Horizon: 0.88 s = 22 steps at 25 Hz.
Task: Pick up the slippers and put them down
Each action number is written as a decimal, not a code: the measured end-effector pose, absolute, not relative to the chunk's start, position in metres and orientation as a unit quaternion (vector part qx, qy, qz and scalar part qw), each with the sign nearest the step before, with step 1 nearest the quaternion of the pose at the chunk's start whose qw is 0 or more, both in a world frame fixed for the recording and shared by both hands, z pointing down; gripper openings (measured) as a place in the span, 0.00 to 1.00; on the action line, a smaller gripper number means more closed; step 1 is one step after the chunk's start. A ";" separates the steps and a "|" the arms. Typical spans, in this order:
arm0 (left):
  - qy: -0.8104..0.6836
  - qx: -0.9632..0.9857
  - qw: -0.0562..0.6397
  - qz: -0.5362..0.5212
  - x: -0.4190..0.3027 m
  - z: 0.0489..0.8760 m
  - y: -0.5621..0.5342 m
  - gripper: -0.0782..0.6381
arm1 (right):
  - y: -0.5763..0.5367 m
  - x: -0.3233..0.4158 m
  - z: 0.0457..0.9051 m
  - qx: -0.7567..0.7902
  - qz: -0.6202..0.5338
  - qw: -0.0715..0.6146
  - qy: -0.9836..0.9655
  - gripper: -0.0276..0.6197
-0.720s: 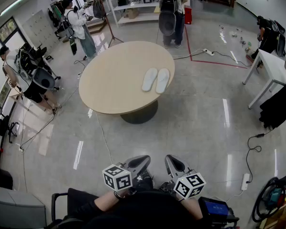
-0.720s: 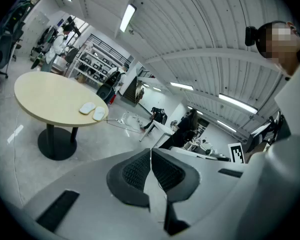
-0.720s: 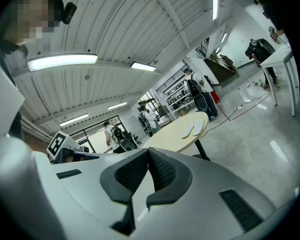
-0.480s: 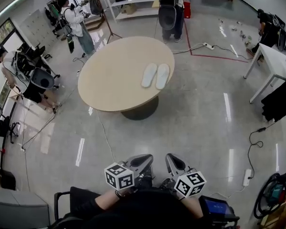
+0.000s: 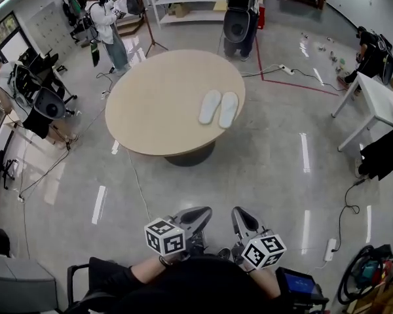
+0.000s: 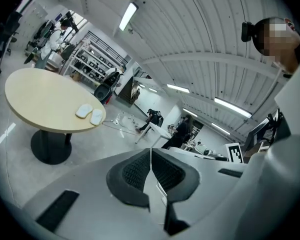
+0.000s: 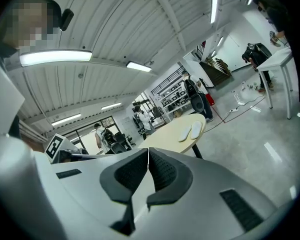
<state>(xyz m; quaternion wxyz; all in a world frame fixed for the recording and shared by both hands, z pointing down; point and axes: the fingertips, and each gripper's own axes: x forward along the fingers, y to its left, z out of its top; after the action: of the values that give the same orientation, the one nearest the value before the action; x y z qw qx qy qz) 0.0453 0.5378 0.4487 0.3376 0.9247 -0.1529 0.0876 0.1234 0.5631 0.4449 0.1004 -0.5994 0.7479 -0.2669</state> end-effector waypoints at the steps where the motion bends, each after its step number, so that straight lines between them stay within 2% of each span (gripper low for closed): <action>1: -0.152 0.925 0.339 0.081 0.042 0.447 0.529 0.14 | 0.556 0.121 0.444 -0.602 -0.266 0.099 0.746 0.07; 10: -0.132 0.930 0.343 0.018 0.005 0.432 0.465 0.14 | 0.498 0.096 0.432 -0.632 -0.248 0.076 0.730 0.07; 22: -0.118 0.914 0.387 0.008 -0.014 0.459 0.388 0.14 | 0.432 0.084 0.460 -0.655 -0.290 0.051 0.696 0.07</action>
<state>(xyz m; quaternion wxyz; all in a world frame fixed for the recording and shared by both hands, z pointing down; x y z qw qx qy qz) -0.0141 0.3876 0.4586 0.3870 0.9144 -0.1184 0.0076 0.0843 0.4323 0.4600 0.0513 -0.6552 0.6955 -0.2904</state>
